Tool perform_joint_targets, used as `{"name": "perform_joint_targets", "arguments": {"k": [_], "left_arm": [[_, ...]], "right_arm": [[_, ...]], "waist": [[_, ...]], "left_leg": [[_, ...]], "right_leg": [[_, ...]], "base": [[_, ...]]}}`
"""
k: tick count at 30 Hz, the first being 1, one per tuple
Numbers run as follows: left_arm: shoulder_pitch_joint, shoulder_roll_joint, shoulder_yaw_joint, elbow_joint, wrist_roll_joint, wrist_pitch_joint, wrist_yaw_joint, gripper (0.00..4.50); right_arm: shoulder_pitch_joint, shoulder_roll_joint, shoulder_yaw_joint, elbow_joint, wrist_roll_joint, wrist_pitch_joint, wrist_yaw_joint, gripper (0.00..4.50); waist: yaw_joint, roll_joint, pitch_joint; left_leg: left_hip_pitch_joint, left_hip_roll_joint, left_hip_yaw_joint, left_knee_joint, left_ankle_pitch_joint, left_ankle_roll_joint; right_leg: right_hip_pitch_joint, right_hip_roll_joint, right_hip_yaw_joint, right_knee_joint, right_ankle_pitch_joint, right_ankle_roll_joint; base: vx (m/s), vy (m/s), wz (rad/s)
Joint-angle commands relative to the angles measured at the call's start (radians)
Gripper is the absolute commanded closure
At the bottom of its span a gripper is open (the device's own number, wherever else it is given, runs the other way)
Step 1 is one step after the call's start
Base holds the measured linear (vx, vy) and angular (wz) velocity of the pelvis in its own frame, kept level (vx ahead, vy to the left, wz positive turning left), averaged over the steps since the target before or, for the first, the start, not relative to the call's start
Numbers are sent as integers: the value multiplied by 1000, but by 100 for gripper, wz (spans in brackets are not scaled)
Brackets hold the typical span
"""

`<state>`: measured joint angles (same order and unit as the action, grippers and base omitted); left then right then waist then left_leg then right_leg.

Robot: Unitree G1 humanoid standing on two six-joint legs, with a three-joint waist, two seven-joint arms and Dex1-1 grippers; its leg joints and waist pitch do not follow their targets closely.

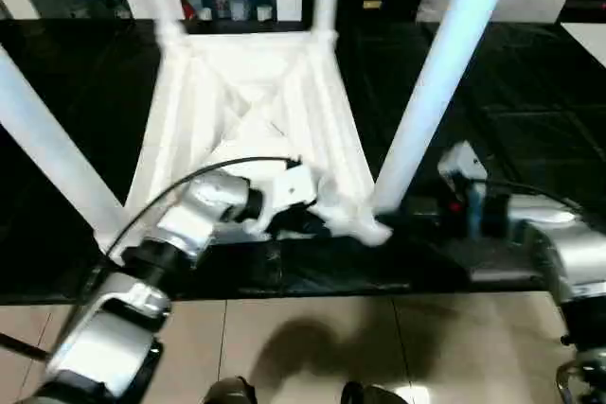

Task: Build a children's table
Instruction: Rotate leg to tighten

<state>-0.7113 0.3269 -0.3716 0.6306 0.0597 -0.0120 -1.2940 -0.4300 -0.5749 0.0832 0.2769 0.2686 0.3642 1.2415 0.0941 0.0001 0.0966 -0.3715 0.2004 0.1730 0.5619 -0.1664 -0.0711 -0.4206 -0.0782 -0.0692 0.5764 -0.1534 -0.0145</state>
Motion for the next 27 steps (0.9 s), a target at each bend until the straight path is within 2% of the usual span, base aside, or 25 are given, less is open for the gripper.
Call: {"name": "perform_joint_targets", "arguments": {"k": [1,2,6,11,13,16,21,22,23,25,27], "left_arm": [[13,-11,-68,-18,4,-27,-85,450],[15,-1,-81,-33,0,-35,-129,450],[14,9,-93,-42,-3,-44,-162,450],[5,8,-89,-23,0,-66,-165,450],[2,6,-86,-15,4,-71,-165,450],[-2,4,-86,-7,8,-70,-158,450],[-3,-2,-76,1,2,-48,-137,450],[-8,-19,-54,7,-4,15,-92,450],[-8,-19,-54,7,-4,15,-92,450],[-19,-56,-7,9,-20,122,1,450],[-23,-69,7,12,-22,146,38,450]], "right_arm": [[-5,-10,15,-8,16,-18,61,78],[-18,-13,22,5,33,-10,109,81],[-28,-18,40,14,49,-1,160,124],[-28,-4,56,12,64,2,187,162],[-24,0,61,10,65,5,203,190],[-24,2,61,14,67,8,213,206],[-16,5,53,2,92,30,213,225],[-6,21,29,-29,123,74,178,230],[-6,21,29,-29,123,74,178,230],[-7,76,1,-42,85,103,8,231],[-13,102,-8,-31,59,108,-67,232]], "waist": [[-3,-11,-63],[-2,-16,-66],[5,-14,-67],[10,-16,-70],[10,-15,-72],[11,-15,-72],[11,-16,-71],[12,-16,-71],[13,-16,-70],[9,-17,-66],[5,-17,-64]], "left_leg": [[9,31,5,-52,-176,116],[9,32,5,-52,-176,111],[13,35,5,-51,-171,106],[10,32,5,-50,-158,101],[9,32,5,-49,-146,102],[9,32,5,-48,-138,105],[11,31,6,-49,-153,98],[11,31,7,-49,-153,97],[11,31,7,-49,-149,96],[10,29,6,-51,-161,80],[11,26,4,-53,-182,63]], "right_leg": [[62,-60,41,-54,-196,-256],[63,-61,41,-54,-208,-255],[60,-62,43,-52,-212,-262],[64,-62,42,-49,-205,-255],[64,-61,42,-47,-190,-256],[64,-61,41,-45,-172,-262],[64,-61,41,-48,-202,-255],[63,-60,42,-49,-207,-254],[64,-60,43,-49,-204,-253],[61,-59,42,-52,-245,-243],[59,-61,40,-60,-314,-221]], "base": [[0,0,0],[0,0,0],[0,0,0],[0,0,0],[0,0,0],[0,0,0],[0,0,0],[0,0,0],[0,0,0],[0,0,0],[0,0,0]]}}
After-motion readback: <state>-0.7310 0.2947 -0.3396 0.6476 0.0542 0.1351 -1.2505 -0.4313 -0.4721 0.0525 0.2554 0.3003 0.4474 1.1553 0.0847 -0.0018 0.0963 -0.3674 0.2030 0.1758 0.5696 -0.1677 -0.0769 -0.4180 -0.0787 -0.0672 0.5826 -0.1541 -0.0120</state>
